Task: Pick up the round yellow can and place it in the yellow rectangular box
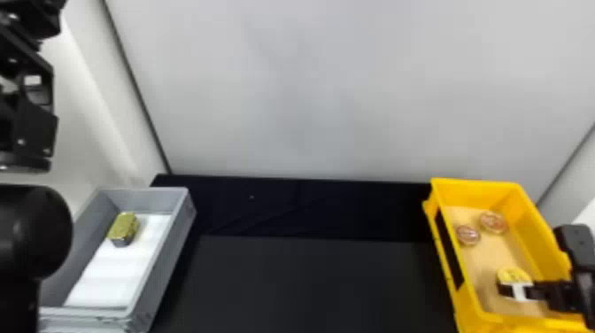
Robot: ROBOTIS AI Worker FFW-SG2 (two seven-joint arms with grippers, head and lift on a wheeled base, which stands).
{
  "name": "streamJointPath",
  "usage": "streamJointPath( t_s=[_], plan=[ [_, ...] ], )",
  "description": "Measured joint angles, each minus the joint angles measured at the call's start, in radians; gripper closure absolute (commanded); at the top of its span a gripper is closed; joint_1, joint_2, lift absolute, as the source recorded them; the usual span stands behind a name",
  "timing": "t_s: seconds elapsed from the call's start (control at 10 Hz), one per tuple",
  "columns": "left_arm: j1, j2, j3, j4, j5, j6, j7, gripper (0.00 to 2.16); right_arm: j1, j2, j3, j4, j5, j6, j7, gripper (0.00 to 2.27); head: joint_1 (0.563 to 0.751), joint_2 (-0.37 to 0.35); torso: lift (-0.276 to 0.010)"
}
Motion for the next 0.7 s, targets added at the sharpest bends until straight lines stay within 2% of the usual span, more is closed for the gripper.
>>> streamJointPath(
  t_s=[0.2,0.3,0.5,0.7],
  plan=[
    [0.001,0.0,-0.001,0.0,0.0,0.0,0.0,0.1,0.0,0.0,0.003,0.015,-0.021,0.001,-0.013,0.64,0.663,0.054,-0.002],
    [0.001,0.0,-0.001,0.0,0.0,0.0,0.0,0.1,0.0,0.0,0.004,0.017,-0.028,0.0,-0.017,0.54,0.663,0.054,-0.002],
    [0.001,0.0,-0.001,0.0,0.0,0.0,0.0,0.1,-0.001,-0.003,0.004,0.017,-0.04,-0.003,-0.021,0.04,0.663,0.054,-0.002],
    [0.002,-0.001,0.0,0.0,0.0,-0.001,0.0,0.1,0.001,-0.004,0.003,0.016,-0.059,-0.008,-0.024,0.05,0.663,0.054,-0.002]
  ],
)
